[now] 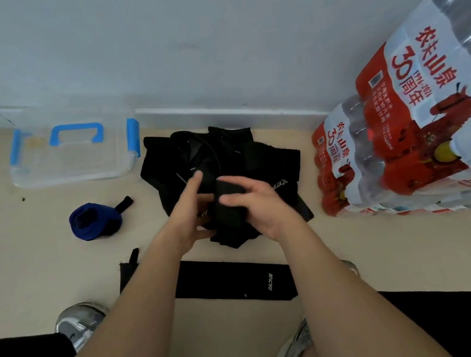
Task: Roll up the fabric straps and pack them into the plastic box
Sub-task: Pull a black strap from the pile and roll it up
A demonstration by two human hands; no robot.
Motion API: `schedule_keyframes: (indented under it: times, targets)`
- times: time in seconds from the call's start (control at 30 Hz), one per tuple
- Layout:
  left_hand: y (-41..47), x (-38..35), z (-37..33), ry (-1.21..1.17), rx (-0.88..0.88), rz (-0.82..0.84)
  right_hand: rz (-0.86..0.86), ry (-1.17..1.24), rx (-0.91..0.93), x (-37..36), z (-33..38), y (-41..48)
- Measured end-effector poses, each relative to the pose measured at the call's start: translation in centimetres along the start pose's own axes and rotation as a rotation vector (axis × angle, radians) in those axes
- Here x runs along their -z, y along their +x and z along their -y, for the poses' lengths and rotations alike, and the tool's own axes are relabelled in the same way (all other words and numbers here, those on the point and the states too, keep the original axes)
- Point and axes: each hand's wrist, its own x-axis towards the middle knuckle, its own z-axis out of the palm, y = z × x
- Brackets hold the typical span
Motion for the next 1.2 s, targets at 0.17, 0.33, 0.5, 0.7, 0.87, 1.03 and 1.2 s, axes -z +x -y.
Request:
schedule_keyframes:
  times: [0.17, 0.33, 0.5, 0.7, 0.87, 1.03, 1.2]
  targets:
    - [-1.1, 1.4, -1.3, 0.052, -0.049, -0.034, 0.191, -0.09, -0.126, -2.7, -1.6, -0.4]
    - [-0.9, 3.1, -1.3, 0.029, -0.141, -0.356, 0.03, 0.099, -0.166, 0.8, -2.8, -0.4]
    - [-0.8, 4.4, -0.7, 0.139, -0.308, -0.61, -0.854, -0.148, -0.035, 5.1, -4.3, 0.5]
    - [0.0, 4.9, -0.2, 0.16, -0.426, -0.781, -0.823, 0.113, -0.115, 7.0, -3.1, 1.3]
    - [0.6, 4.3, -0.2, 0.154, -0.484, -0.525, -0.716, 0.418, -0.115, 7.5, -1.3, 3.0]
    - [0.2, 4.3, -0.8, 0.434, -0.525, -0.597, -0.625, 0.188, -0.178, 7.4, -0.7, 4.4]
    - [-1.2, 2.3, -1.8, 0.719, -0.716, -1.106, -0.511, -0.009, -0.057, 5.7, -0.9, 4.7]
